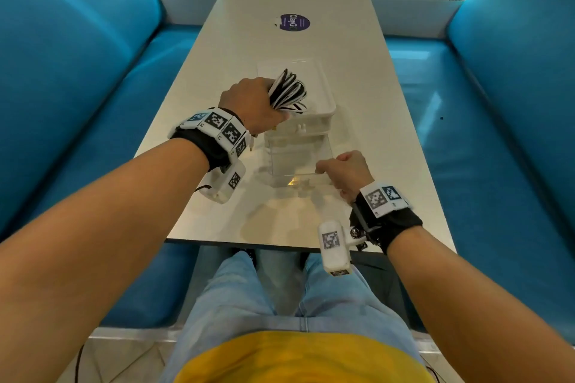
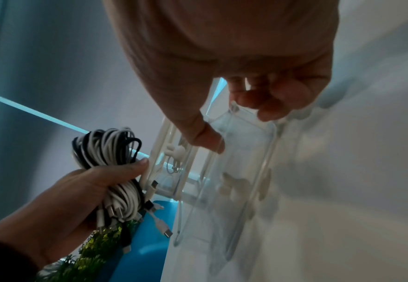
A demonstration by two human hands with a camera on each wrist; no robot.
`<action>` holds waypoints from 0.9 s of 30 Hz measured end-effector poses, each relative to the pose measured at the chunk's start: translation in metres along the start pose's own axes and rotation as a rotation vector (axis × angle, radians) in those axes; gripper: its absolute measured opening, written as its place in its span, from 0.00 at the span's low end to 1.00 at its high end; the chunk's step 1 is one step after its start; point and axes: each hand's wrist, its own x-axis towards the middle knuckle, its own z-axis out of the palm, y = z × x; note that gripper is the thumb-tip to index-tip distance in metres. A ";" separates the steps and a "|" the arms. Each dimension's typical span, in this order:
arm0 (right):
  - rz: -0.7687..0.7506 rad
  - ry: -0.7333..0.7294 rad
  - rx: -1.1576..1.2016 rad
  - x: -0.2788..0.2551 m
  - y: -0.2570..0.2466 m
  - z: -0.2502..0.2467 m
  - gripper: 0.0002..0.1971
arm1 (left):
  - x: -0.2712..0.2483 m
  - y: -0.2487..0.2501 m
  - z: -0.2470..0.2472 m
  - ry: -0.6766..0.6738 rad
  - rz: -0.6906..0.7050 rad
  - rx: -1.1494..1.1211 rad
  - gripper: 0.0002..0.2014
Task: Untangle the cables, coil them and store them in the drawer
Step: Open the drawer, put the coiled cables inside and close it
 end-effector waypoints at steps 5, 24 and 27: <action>-0.129 0.050 -0.221 0.001 -0.027 -0.010 0.27 | 0.000 0.001 0.000 -0.005 -0.007 0.004 0.16; -0.309 -0.015 -0.540 -0.023 -0.013 -0.033 0.22 | -0.004 -0.001 0.002 0.048 0.058 0.069 0.19; -0.506 0.082 -0.270 -0.039 -0.045 -0.048 0.22 | -0.014 0.004 0.001 0.046 0.193 0.167 0.17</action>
